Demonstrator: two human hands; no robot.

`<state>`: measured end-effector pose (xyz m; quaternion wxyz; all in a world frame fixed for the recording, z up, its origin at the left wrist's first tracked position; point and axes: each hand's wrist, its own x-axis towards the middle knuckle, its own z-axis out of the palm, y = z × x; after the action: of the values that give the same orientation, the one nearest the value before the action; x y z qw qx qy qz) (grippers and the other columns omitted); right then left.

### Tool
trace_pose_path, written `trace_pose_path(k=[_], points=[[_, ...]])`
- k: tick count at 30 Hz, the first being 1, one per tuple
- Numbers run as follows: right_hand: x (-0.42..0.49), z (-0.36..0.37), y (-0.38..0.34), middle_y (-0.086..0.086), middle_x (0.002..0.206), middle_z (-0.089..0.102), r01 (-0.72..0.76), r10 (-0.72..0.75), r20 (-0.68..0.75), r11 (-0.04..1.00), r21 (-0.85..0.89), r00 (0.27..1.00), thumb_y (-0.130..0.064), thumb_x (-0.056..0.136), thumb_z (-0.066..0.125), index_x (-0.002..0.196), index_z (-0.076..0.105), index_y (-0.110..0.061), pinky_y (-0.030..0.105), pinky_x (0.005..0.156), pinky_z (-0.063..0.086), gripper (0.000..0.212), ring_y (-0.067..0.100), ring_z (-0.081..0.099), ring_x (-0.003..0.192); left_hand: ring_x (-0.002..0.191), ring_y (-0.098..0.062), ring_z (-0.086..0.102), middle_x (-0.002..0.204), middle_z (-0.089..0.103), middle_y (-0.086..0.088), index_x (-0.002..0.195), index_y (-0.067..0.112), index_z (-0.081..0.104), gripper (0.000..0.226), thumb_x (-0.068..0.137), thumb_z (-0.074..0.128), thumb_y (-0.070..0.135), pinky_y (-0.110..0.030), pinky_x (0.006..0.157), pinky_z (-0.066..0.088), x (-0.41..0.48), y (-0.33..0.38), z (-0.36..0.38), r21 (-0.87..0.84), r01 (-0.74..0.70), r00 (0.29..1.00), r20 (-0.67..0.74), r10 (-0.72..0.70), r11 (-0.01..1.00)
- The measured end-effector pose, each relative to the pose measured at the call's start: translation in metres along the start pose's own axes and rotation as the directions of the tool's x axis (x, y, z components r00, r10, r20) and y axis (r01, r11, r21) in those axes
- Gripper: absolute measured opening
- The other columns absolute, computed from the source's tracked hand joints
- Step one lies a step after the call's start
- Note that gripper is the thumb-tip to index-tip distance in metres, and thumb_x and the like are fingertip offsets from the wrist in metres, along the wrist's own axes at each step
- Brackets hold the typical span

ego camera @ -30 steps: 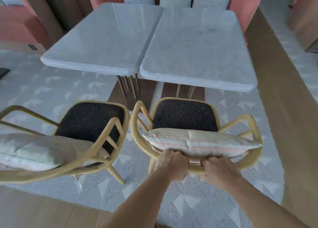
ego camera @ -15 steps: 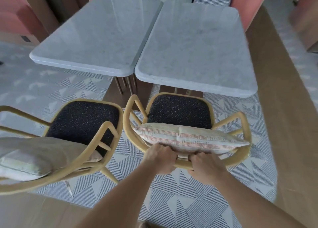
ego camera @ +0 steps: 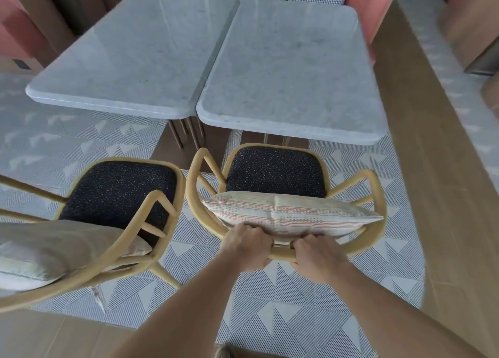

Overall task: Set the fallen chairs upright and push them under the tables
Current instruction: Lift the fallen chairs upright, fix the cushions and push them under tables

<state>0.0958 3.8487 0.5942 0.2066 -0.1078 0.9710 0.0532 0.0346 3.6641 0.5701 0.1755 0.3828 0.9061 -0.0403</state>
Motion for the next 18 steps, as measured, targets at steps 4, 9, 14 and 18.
trace_pose_path(k=[4, 9, 14, 18], points=[[0.003, -0.004, 0.007, 0.005, 0.101, 0.078, -0.009, 0.010, 0.008, 1.000, -0.009, 1.000, -0.041, 0.101, 0.051, 0.113, 0.073, -0.021, 0.039, 0.081, 0.053, 0.032, 0.029, 0.076, 0.091, 0.083, -0.027, 0.072, 0.087, 0.076, 0.001, 0.102, 0.023, 0.077, 0.032, 0.097, 0.055, 0.046, -0.035, 0.071, 0.047, 0.007, 0.000, -0.002, 0.063, -0.043, 0.998, -0.038, 0.045, 0.997], [0.005, -0.011, 0.009, 0.005, 0.101, 0.078, -0.023, 0.023, -0.005, 1.000, -0.010, 1.000, -0.041, 0.100, 0.054, 0.113, 0.073, -0.021, 0.040, 0.086, 0.053, 0.031, 0.029, 0.076, 0.092, 0.074, -0.025, 0.067, 0.079, 0.071, 0.004, 0.099, 0.025, 0.076, 0.027, 0.094, 0.058, 0.044, -0.034, 0.069, 0.047, 0.011, -0.003, -0.007, 0.067, -0.036, 0.998, -0.043, 0.039, 0.997], [-0.003, 0.002, 0.003, 0.003, 0.101, 0.078, -0.020, 0.020, 0.016, 1.000, 0.003, 1.000, -0.040, 0.100, 0.052, 0.115, 0.073, -0.023, 0.037, 0.080, 0.047, 0.031, 0.028, 0.076, 0.092, 0.076, -0.025, 0.072, 0.080, 0.074, 0.004, 0.097, 0.024, 0.078, 0.032, 0.094, 0.056, 0.048, -0.033, 0.065, 0.046, 0.003, 0.006, 0.007, 0.040, -0.040, 0.997, -0.063, 0.043, 0.998], [-0.005, 0.003, 0.001, 0.003, 0.101, 0.078, -0.019, 0.019, 0.024, 1.000, -0.005, 1.000, -0.041, 0.101, 0.050, 0.115, 0.073, -0.024, 0.038, 0.086, 0.048, 0.032, 0.028, 0.075, 0.093, 0.079, -0.025, 0.072, 0.084, 0.075, 0.002, 0.099, 0.023, 0.077, 0.031, 0.093, 0.058, 0.048, -0.034, 0.074, 0.053, 0.000, 0.007, 0.004, 0.068, -0.040, 0.997, -0.058, 0.044, 0.997]])
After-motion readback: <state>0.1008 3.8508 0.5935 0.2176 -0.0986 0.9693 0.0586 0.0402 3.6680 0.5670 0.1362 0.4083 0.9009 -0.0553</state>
